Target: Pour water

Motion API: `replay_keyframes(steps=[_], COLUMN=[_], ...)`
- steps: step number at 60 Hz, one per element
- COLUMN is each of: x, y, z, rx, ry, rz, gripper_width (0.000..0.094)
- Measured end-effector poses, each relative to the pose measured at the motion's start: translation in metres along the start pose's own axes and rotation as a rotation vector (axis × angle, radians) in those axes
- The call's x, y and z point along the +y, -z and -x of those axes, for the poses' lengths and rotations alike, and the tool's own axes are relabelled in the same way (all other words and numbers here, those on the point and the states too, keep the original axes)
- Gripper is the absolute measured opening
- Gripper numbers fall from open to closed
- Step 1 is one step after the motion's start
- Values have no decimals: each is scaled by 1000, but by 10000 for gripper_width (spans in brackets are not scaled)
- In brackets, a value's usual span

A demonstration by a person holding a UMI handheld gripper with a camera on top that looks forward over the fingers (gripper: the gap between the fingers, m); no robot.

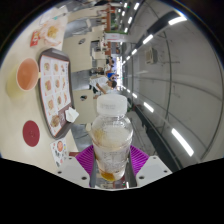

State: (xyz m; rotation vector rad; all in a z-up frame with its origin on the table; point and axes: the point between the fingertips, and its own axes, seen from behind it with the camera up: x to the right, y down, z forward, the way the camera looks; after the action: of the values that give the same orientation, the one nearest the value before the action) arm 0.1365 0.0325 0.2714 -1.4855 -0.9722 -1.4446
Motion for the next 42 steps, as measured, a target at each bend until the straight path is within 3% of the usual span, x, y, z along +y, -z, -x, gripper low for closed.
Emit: replay_keyframes(steps=[9, 22, 33, 42], x=[-63, -106, -101, -94], y=[1, 6, 9, 11], z=[27, 86, 92, 81], rx=[68, 48, -18, -155], ry=[383, 691, 594, 198], rz=[-90, -172, -162, -138], gripper_width=[454, 456, 455, 455])
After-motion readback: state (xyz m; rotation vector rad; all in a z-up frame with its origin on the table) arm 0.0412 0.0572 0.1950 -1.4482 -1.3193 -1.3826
